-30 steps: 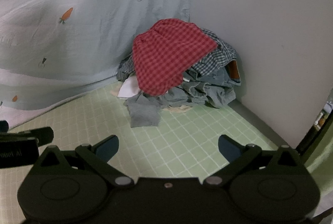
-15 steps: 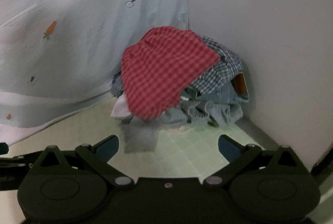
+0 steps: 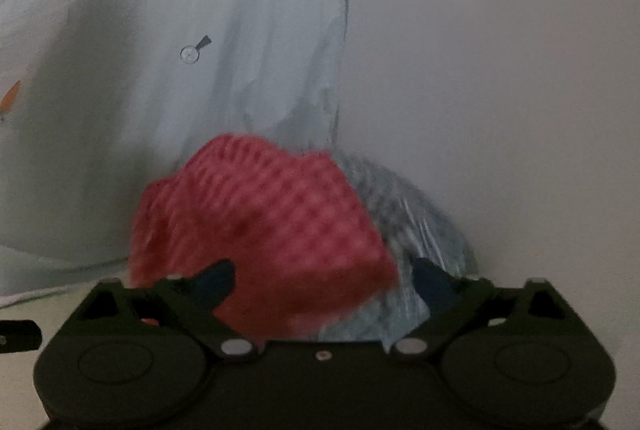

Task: Fold clothes
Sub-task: 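Reach both grippers into the pile and grasp the red gingham shorts, then lift the red shorts with both grippers and lay them on the table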

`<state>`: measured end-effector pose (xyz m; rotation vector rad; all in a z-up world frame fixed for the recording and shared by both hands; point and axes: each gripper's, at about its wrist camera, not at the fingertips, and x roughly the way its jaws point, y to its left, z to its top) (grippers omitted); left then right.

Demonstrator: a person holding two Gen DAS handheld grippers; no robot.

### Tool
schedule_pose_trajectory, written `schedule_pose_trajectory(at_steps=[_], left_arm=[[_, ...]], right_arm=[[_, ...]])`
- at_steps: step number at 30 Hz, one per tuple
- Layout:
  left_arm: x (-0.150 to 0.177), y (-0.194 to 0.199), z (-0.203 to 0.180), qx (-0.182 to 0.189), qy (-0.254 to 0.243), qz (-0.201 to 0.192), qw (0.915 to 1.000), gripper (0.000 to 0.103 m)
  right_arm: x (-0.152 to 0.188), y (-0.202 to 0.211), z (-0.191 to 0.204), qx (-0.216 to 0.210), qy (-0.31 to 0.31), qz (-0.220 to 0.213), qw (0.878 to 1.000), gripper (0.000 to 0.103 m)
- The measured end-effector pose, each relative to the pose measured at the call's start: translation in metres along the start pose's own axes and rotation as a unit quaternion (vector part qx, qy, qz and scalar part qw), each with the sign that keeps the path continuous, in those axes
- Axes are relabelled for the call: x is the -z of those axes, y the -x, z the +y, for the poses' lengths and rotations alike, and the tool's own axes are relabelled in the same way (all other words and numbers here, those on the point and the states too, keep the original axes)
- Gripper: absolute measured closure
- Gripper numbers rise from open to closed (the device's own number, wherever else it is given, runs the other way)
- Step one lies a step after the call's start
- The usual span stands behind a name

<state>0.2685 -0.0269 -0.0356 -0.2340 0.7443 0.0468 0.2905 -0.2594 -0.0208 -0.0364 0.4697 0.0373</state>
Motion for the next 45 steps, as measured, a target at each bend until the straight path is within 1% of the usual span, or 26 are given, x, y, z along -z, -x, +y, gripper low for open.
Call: schedule_pose_trajectory(at_steps=[2, 4, 5, 6, 8, 11, 12, 13, 14, 15, 16, 17, 18, 19, 20, 21, 24, 27, 30, 33, 36, 39, 45], left_arm=[[-0.013, -0.021, -0.006, 0.011, 0.004, 0.001, 0.9999, 0.002], [-0.027, -0.043, -0.013, 0.024, 0.005, 0.001, 0.9997, 0.008], [-0.034, -0.051, -0.017, 0.028, 0.006, 0.0, 0.9996, 0.01], [-0.04, -0.058, -0.02, 0.032, 0.007, -0.001, 0.9995, 0.013], [-0.052, -0.072, -0.026, 0.041, 0.01, -0.004, 0.9991, 0.018], [-0.058, -0.086, -0.031, 0.059, 0.018, -0.001, 0.9981, 0.023], [-0.06, -0.091, -0.032, 0.065, 0.021, 0.0, 0.9977, 0.028], [-0.062, -0.096, -0.034, 0.071, 0.024, 0.001, 0.9972, 0.037], [-0.065, -0.101, -0.035, 0.077, 0.027, 0.002, 0.9967, 0.043], [-0.066, -0.105, -0.037, 0.082, 0.03, 0.003, 0.9961, 0.056], [-0.065, -0.105, -0.037, 0.087, 0.037, 0.006, 0.9955, 0.071], [-0.064, -0.106, -0.037, 0.091, 0.043, 0.008, 0.9949, 0.08], [-0.063, -0.104, -0.037, 0.088, 0.045, 0.007, 0.9951, 0.092], [-0.062, -0.102, -0.038, 0.086, 0.047, 0.006, 0.9952, 0.098], [-0.061, -0.093, -0.035, 0.083, 0.05, -0.002, 0.9953, 0.101], [-0.059, -0.084, -0.033, 0.08, 0.053, -0.009, 0.9954, 0.102], [-0.055, -0.057, -0.027, 0.071, 0.061, -0.03, 0.9952, 0.103], [-0.05, -0.03, -0.021, 0.062, 0.068, -0.051, 0.9944, 0.103], [-0.045, -0.002, -0.014, 0.053, 0.076, -0.073, 0.993, 0.103], [-0.031, 0.051, -0.001, 0.03, 0.089, -0.108, 0.9897, 0.103], [-0.01, 0.107, 0.014, -0.003, 0.099, -0.144, 0.9845, 0.103], [0.014, 0.16, 0.031, -0.036, 0.114, -0.175, 0.9773, 0.103], [0.06, 0.247, 0.074, -0.09, 0.137, -0.212, 0.9635, 0.103]], right_arm=[[-0.011, -0.019, -0.004, -0.002, 0.012, -0.017, 1.0, 0.014], [-0.019, -0.036, -0.005, -0.01, 0.019, -0.029, 0.999, 0.02], [-0.019, -0.038, -0.004, -0.012, 0.023, -0.032, 0.999, 0.024], [-0.02, -0.039, -0.003, -0.015, 0.026, -0.035, 0.999, 0.03], [-0.02, -0.041, -0.001, -0.019, 0.033, -0.041, 0.998, 0.037], [-0.021, -0.044, 0.003, -0.026, 0.042, -0.049, 0.998, 0.042], [-0.022, -0.045, 0.004, -0.028, 0.046, -0.052, 0.997, 0.046], [-0.022, -0.046, 0.005, -0.031, 0.049, -0.055, 0.997, 0.049], [-0.023, -0.047, 0.006, -0.033, 0.052, -0.058, 0.996, 0.057], [-0.023, -0.048, 0.007, -0.035, 0.056, -0.061, 0.996, 0.065], [-0.023, -0.049, 0.008, -0.037, 0.059, -0.064, 0.996, 0.069], [-0.024, -0.05, 0.01, -0.04, 0.062, -0.067, 0.995, 0.076], [-0.024, -0.051, 0.011, -0.042, 0.066, -0.069, 0.995, 0.084], [-0.024, -0.052, 0.012, -0.044, 0.069, -0.072, 0.994, 0.088], [-0.025, -0.053, 0.013, -0.047, 0.072, -0.075, 0.993, 0.094], [-0.024, -0.047, 0.013, -0.048, 0.071, -0.082, 0.993, 0.097], [-0.025, -0.031, 0.015, -0.059, 0.062, -0.097, 0.992, 0.1], [-0.028, -0.006, 0.022, -0.071, 0.058, -0.118, 0.989, 0.101], [-0.027, 0.029, 0.029, -0.095, 0.058, -0.139, 0.984, 0.101], [-0.023, 0.07, 0.038, -0.123, 0.058, -0.156, 0.978, 0.101], [-0.018, 0.111, 0.046, -0.15, 0.059, -0.173, 0.972, 0.101], [-0.011, 0.15, 0.055, -0.178, 0.06, -0.185, 0.965, 0.101], [0.014, 0.211, 0.094, -0.239, 0.075, -0.183, 0.951, 0.101]])
